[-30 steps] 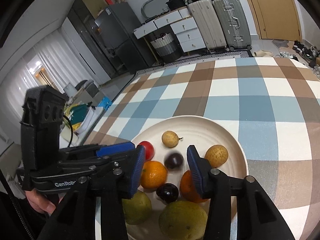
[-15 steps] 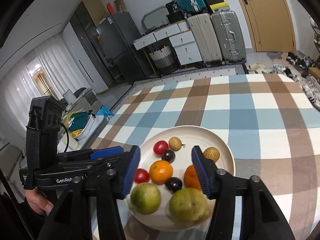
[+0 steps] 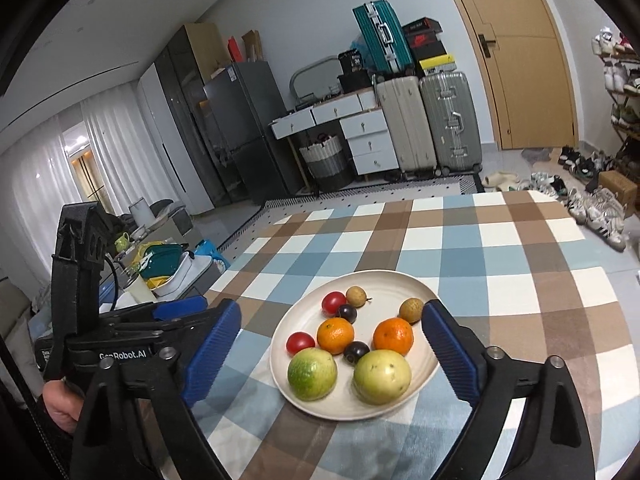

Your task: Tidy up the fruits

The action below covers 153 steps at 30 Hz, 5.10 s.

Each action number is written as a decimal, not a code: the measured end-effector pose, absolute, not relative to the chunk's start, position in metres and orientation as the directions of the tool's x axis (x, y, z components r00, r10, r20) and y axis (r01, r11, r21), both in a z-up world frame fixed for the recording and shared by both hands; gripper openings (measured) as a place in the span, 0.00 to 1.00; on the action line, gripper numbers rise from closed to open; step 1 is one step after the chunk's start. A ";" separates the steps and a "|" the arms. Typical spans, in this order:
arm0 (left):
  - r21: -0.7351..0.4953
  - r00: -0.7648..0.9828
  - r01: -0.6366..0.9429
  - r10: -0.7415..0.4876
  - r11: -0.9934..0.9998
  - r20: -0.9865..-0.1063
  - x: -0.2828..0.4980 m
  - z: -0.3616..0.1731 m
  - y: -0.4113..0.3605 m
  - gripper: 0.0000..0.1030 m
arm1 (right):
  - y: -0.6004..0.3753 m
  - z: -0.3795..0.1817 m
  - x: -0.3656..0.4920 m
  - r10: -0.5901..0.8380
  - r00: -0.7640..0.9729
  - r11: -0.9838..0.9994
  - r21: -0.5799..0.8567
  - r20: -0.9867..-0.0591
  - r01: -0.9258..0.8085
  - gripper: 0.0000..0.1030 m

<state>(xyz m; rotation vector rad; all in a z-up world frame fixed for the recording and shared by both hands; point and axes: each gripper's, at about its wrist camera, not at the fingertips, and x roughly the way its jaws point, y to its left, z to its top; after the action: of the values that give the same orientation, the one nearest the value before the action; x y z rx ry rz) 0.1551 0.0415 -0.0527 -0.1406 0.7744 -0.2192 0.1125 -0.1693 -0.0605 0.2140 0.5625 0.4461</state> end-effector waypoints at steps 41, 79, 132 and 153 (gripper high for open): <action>0.010 0.906 -0.032 0.033 0.999 -0.422 0.087 -0.103 0.029 0.99 | -0.171 -0.107 0.053 0.352 0.875 0.936 0.108 -0.332 -0.336 0.99; 0.018 0.946 0.010 -0.003 1.000 -0.324 0.073 -0.098 0.023 0.99 | -0.164 -0.107 0.048 0.273 0.911 0.958 0.001 -0.310 -0.287 0.99; 0.014 0.947 0.012 -0.007 1.000 -0.322 0.073 -0.098 0.023 0.99 | -0.164 -0.107 0.048 0.273 0.910 0.958 0.002 -0.311 -0.287 0.99; 0.014 0.946 0.011 -0.006 1.000 -0.324 0.073 -0.098 0.024 0.99 | -0.166 -0.107 0.048 0.274 0.910 0.958 0.002 -0.311 -0.287 0.99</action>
<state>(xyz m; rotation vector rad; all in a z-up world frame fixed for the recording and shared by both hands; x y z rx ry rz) 0.0726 0.0236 -0.0979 0.0154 0.3297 -0.0086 0.0482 -0.1662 -0.1069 -0.0437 0.3139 0.2892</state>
